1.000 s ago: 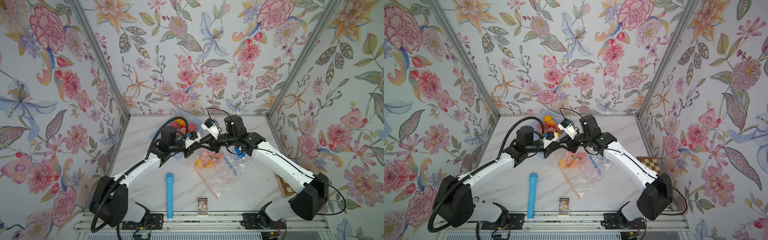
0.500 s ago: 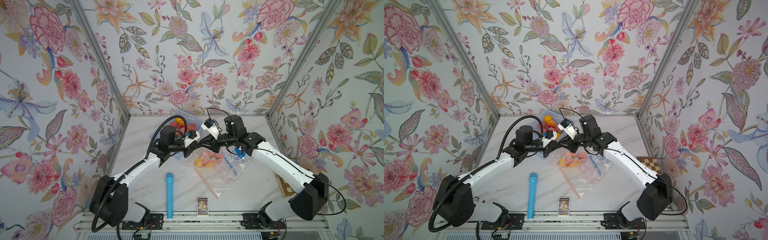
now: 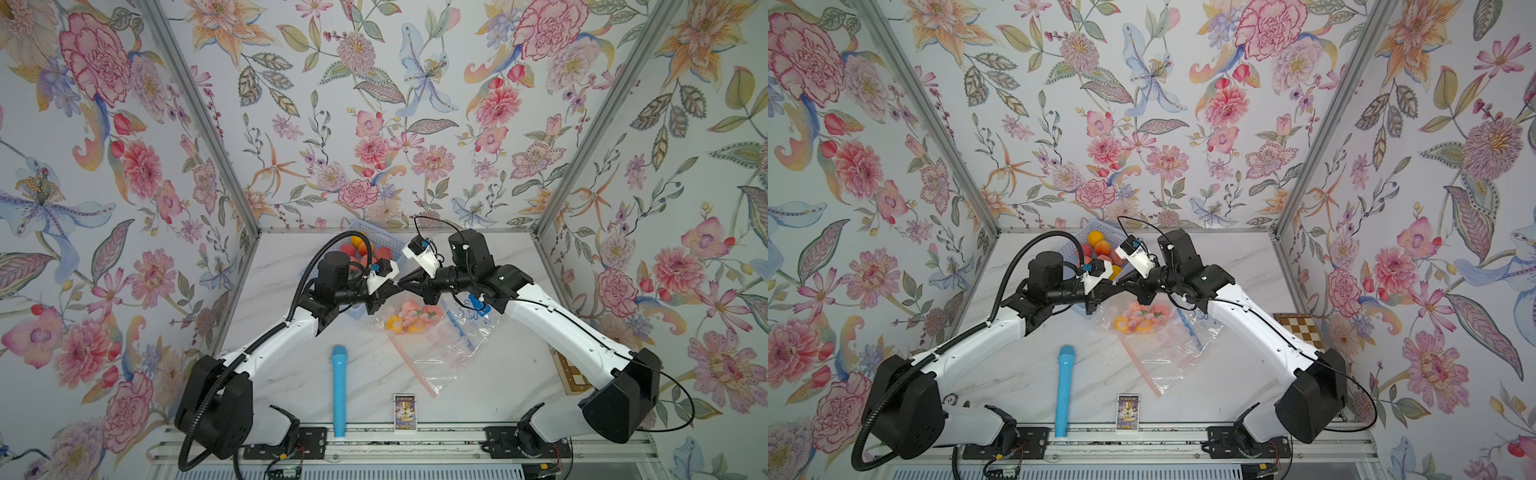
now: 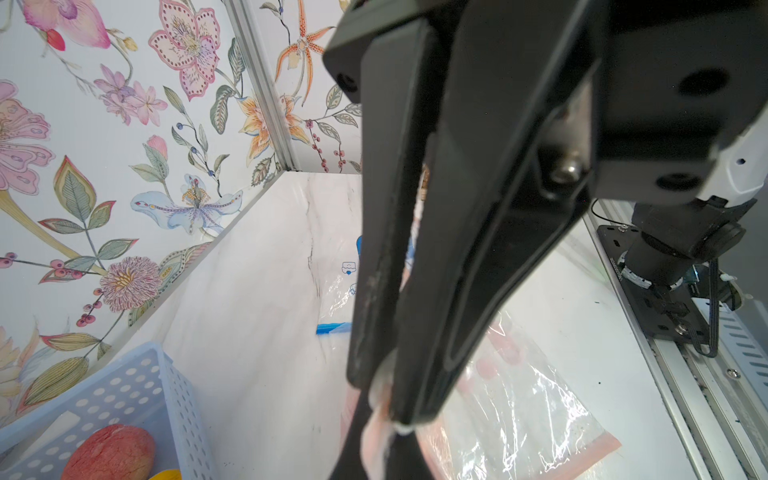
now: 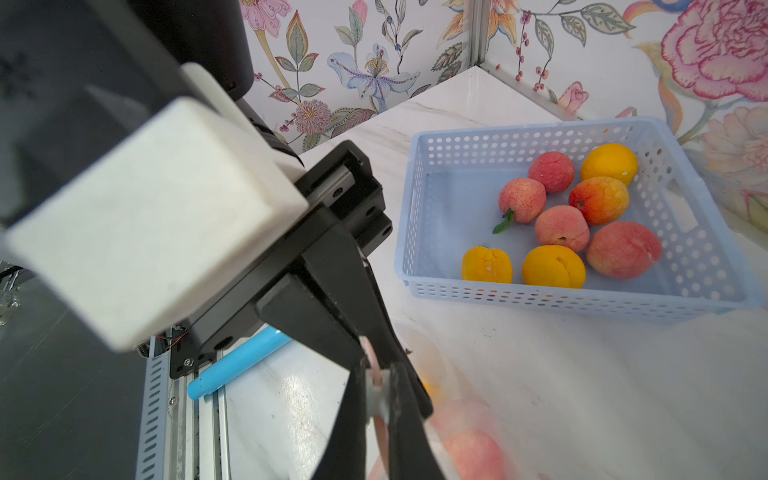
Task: Place the peach in a zip-top bag and seal the zipper
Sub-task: Zip the zipper on the zipper food storage bag.
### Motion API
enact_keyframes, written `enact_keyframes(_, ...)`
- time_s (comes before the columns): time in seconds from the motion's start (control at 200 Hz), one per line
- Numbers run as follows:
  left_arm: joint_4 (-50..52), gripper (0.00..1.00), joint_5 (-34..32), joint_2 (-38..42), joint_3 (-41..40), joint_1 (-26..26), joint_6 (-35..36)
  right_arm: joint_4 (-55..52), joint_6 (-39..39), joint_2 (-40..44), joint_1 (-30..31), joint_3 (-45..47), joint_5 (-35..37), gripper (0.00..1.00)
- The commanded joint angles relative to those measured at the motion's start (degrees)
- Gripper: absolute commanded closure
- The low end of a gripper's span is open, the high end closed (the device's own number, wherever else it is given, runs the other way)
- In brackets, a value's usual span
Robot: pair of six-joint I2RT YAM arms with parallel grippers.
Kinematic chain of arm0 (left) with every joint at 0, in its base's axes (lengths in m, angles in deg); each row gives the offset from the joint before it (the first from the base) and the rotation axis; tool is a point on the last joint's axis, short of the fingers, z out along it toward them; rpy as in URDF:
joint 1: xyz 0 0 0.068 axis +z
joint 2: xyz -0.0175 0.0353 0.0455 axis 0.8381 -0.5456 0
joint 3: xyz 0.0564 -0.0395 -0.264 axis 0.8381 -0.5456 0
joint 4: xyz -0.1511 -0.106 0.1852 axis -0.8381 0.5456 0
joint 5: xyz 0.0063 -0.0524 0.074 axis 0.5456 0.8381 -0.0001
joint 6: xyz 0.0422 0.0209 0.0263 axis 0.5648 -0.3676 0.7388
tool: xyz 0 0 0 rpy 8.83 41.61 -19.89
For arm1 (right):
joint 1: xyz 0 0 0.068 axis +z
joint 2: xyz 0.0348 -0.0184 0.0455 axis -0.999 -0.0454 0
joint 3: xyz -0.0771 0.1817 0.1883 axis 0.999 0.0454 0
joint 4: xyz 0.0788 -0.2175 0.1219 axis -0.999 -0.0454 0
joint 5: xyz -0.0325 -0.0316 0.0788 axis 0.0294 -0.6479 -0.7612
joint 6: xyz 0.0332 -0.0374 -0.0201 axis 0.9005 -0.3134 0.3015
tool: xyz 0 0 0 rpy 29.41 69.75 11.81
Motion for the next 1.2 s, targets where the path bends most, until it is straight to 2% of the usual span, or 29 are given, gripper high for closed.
enact_keyframes(0.0, -3.29, 1.0, -1.06, 3.18, -1.36, 1.36, -1.9, -4.14, -1.04, 1.45, -0.41, -1.65, 4.42, 1.0)
enact_keyframes(0.4, -3.91, 1.0, -4.83, 6.5, -3.71, 2.78, -2.72, -5.61, -1.26, 2.99, -0.31, -1.06, 8.39, 0.99)
enact_keyframes(1.191, -5.31, 1.0, -24.91, 15.36, -8.35, 3.65, -6.83, -5.67, 0.06, 2.68, -0.33, 0.38, 10.08, 0.99)
